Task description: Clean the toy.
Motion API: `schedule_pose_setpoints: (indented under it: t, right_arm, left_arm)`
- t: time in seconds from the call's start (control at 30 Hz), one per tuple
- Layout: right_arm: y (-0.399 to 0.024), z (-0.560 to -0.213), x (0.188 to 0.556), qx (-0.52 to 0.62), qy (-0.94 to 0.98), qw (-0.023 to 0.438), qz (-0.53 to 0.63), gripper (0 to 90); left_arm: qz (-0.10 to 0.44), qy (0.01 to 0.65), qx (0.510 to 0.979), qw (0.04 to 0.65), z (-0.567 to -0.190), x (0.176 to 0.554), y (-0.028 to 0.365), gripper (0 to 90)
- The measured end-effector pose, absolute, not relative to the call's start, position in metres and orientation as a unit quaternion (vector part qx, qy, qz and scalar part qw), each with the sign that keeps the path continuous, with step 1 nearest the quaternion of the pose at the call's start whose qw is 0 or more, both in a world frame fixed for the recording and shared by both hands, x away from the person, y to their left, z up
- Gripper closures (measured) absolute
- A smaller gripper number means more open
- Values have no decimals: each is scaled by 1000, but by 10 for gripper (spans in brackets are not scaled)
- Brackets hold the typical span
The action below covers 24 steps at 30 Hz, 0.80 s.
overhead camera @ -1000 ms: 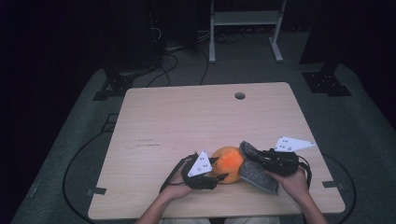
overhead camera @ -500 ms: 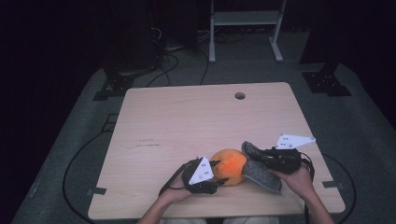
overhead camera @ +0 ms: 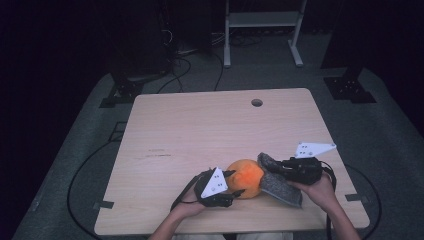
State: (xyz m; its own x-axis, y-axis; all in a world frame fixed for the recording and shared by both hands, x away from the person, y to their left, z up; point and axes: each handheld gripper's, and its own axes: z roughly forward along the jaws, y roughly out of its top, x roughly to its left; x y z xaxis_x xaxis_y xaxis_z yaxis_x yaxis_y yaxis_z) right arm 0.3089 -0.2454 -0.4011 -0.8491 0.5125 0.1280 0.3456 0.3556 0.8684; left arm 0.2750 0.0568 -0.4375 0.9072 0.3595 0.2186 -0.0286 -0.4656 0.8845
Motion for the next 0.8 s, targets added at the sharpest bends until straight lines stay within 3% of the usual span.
schedule_pose_setpoints:
  t: [0.37, 0.47, 0.8]
  right_arm:
    - [-197, -368, 286, 178, 821, 47, 541, 803]
    - [-189, -369, 288, 186, 827, 60, 528, 803]
    - [-230, -400, 310, 276, 814, 73, 506, 804]
  left_arm:
    - [236, 109, 838, 480, -421, 268, 49, 425]
    - [237, 99, 841, 477, -423, 267, 49, 428]
    - [207, 101, 839, 493, -428, 272, 55, 427]
